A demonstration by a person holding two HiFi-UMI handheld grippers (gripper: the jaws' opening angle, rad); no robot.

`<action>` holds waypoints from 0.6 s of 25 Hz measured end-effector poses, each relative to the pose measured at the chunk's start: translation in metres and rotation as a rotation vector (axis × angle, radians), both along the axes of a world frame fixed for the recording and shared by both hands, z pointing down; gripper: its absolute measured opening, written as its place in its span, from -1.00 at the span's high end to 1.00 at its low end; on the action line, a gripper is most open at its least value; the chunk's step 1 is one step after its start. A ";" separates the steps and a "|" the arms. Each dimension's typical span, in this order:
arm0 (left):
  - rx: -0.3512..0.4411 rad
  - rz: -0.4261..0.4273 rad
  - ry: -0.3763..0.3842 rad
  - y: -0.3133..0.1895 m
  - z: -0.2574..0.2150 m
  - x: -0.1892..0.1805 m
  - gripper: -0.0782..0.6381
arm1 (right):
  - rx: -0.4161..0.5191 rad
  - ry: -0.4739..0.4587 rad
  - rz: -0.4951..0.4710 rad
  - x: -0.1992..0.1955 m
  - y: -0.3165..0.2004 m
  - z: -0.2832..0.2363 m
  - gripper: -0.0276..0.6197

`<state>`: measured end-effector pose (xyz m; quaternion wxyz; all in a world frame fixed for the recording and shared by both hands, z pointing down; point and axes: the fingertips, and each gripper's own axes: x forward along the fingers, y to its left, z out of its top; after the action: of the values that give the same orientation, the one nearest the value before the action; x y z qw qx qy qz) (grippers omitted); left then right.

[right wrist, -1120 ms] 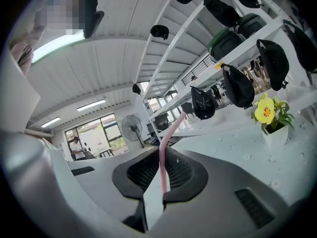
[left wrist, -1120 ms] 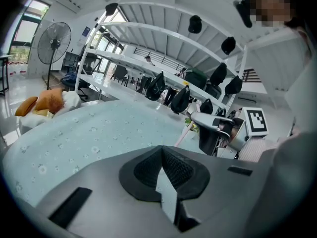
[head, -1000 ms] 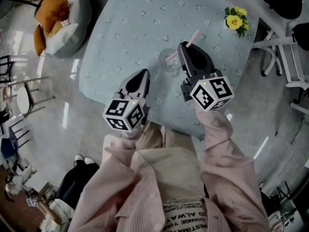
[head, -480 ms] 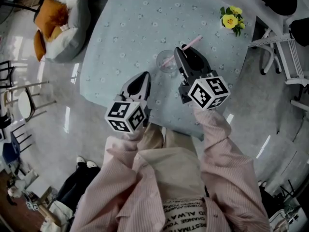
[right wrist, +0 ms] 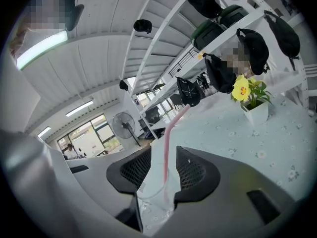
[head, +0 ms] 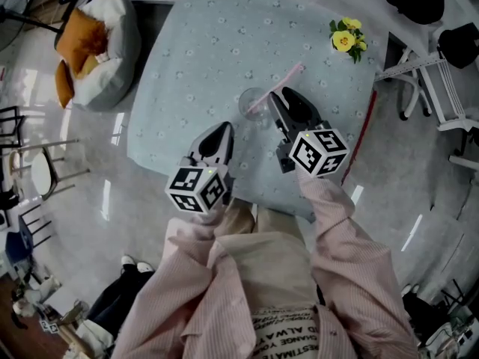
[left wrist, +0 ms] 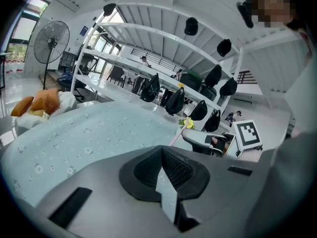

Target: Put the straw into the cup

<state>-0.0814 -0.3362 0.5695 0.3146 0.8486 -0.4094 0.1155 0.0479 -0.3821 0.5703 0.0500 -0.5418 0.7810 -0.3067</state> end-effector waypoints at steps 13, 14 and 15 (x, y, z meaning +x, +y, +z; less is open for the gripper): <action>0.120 0.096 0.013 0.014 -0.059 0.011 0.79 | 0.050 0.115 -0.027 0.002 0.039 -0.046 0.84; 0.138 0.108 0.013 0.012 -0.065 0.013 0.79 | 0.061 0.122 -0.028 0.004 0.040 -0.051 0.84; 0.154 0.117 0.013 0.012 -0.070 0.015 0.79 | 0.070 0.129 -0.029 0.006 0.041 -0.056 0.85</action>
<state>-0.0669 -0.3245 0.4995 0.2437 0.8936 -0.3646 0.0961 0.0539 -0.3410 0.5141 0.0140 -0.5470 0.8007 -0.2440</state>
